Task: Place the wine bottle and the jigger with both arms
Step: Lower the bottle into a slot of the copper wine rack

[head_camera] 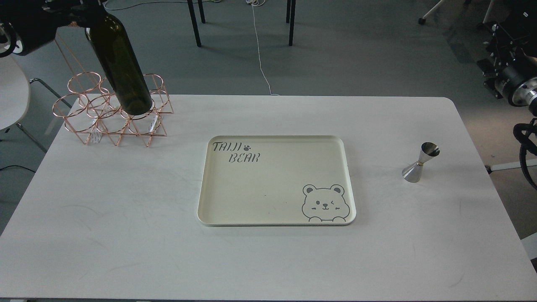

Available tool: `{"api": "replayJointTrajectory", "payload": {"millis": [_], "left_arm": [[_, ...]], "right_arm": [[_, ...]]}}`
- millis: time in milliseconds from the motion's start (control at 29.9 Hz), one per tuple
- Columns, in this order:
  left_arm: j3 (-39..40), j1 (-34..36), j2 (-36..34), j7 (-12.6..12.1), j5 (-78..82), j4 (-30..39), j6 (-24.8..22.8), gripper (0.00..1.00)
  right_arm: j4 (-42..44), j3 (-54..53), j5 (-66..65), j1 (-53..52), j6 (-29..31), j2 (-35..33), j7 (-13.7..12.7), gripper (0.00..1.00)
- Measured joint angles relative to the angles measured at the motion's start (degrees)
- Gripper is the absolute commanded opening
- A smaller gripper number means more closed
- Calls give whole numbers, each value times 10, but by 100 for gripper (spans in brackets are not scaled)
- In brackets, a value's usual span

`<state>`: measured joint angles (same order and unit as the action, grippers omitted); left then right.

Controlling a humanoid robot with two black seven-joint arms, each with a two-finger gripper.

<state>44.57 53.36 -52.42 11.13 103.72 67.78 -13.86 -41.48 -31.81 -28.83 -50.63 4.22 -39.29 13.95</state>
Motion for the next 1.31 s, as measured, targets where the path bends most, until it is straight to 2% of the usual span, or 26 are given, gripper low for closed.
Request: {"api": "replayJointTrajectory", "payload": {"millis": [268,502,804,1072,1306], "left_arm": [[-8,1,6,0,4,-20,4,9],[-63,4,4,1,0,-29,51,10],[-74,4,6,0,-6,-30,53,11],[-106,-2,19,-1,-9,-30,56,18],[-125,-4,25,-1,-32,-30,64,35]], "right_arm": [[0,2,0,0,0,0,0,97],[-1,3,0,1,0,2,0,97],[-1,4,0,1,0,4,0,97],[-1,4,0,1,0,4,0,97],[-3,4,0,1,0,4,0,97]]}}
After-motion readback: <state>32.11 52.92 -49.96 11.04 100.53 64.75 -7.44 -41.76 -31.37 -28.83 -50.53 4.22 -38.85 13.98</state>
